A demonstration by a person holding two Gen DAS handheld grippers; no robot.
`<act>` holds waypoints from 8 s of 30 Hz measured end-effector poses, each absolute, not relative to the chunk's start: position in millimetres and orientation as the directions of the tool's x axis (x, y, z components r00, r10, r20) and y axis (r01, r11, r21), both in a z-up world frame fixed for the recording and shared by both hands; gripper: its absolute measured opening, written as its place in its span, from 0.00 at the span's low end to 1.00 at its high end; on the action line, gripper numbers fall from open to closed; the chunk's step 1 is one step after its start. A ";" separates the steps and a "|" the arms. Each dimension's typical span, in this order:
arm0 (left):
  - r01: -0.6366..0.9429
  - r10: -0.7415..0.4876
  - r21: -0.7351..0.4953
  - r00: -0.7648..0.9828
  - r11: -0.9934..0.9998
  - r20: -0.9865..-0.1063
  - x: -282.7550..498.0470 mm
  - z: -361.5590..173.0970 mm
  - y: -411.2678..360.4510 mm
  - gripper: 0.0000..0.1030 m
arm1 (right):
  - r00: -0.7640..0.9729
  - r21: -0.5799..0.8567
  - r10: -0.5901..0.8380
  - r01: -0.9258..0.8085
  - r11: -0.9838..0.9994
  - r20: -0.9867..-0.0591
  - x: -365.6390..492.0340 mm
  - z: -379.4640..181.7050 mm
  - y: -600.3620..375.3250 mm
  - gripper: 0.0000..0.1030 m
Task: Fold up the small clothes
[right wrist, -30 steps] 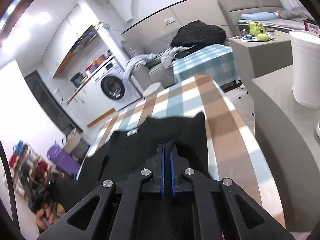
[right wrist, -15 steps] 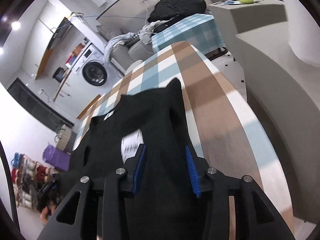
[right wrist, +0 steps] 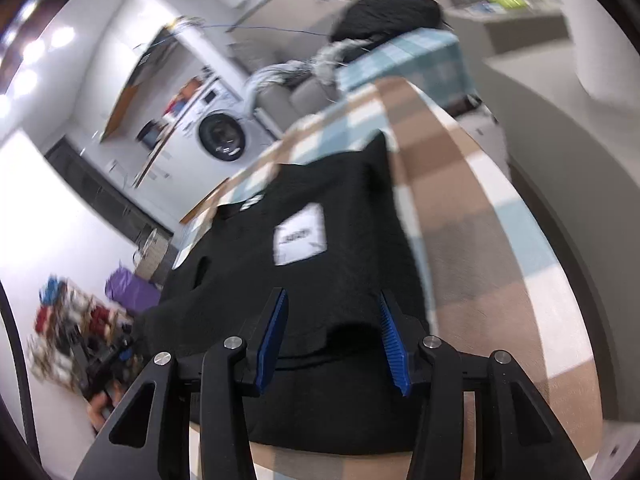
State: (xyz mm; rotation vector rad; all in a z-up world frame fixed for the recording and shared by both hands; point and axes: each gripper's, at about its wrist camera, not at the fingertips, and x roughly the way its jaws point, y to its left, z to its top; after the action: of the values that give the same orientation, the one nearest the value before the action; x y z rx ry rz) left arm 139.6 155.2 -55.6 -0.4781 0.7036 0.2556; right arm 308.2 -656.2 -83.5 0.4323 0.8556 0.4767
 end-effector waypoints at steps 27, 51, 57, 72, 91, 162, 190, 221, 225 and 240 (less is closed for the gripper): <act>-0.424 0.121 -0.266 0.693 0.866 -0.710 131.0 -65.2 156.4 0.35 | 0.548 0.528 0.520 -0.159 0.834 -0.656 312.0 -101.2 -651.7 0.45; -0.395 0.077 -0.332 0.734 0.856 -0.675 140.4 -63.1 159.8 0.41 | 0.553 0.535 0.527 -0.165 0.829 -0.646 311.2 -98.1 -654.1 0.45; -0.387 0.103 -0.297 0.742 0.873 -0.663 143.8 -56.7 155.1 0.32 | 0.551 0.538 0.527 -0.161 0.828 -0.647 310.9 -98.5 -653.4 0.45; -0.362 0.094 -0.362 0.806 0.859 -0.584 165.0 -29.3 161.7 0.06 | 0.582 0.644 0.579 -0.120 0.755 -0.571 326.6 -88.3 -665.8 0.08; -0.446 0.196 -0.333 0.794 0.831 -0.576 280.2 2.4 211.6 0.65 | 0.696 0.452 0.302 0.036 0.891 -0.651 453.9 -49.5 -666.6 0.40; -0.400 0.188 -0.180 0.723 0.899 -0.665 347.8 -30.5 199.1 0.09 | 0.654 0.248 0.216 -0.044 0.968 -0.725 478.4 -68.6 -634.4 0.39; -0.416 0.169 -0.178 0.670 0.892 -0.723 152.9 -53.2 151.7 0.67 | 0.585 0.302 0.322 -0.135 0.944 -0.744 274.1 -90.6 -655.2 0.03; -0.425 0.143 -0.199 0.648 0.883 -0.748 135.0 -62.0 144.5 0.67 | 0.539 0.481 0.402 0.007 0.877 -0.740 231.9 -106.4 -694.2 0.42; -0.414 0.140 -0.196 0.653 0.889 -0.744 136.7 -59.2 140.4 0.67 | 0.544 0.475 0.401 -0.004 0.880 -0.737 235.0 -112.8 -685.9 0.43; -0.434 0.165 -0.185 0.651 0.882 -0.741 121.9 -56.6 141.7 0.67 | 0.567 0.357 0.322 -0.053 0.933 -0.758 222.8 -100.9 -680.9 0.23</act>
State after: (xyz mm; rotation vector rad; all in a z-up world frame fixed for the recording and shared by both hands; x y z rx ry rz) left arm 121.9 141.8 -56.6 -0.3646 0.7936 0.3490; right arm 222.8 -680.9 -100.9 0.3106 0.9455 0.2245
